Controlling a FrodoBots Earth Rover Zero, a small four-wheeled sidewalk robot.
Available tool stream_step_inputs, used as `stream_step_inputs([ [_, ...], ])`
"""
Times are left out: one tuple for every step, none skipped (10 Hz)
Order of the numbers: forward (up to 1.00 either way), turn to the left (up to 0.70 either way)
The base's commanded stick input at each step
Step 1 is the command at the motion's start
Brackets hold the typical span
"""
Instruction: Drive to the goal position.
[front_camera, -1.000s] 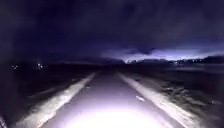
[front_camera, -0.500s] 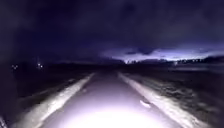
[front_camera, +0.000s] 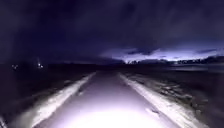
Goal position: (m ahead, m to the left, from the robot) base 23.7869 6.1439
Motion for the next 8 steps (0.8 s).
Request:
stream_step_inputs([
  [0.70,0.00],
  [0.70,0.00],
  [0.70,0.00],
  [0.70,0.00],
  [0.70,0.00],
  [0.70,0.00],
  [0.70,0.00],
  [0.70,0.00],
])
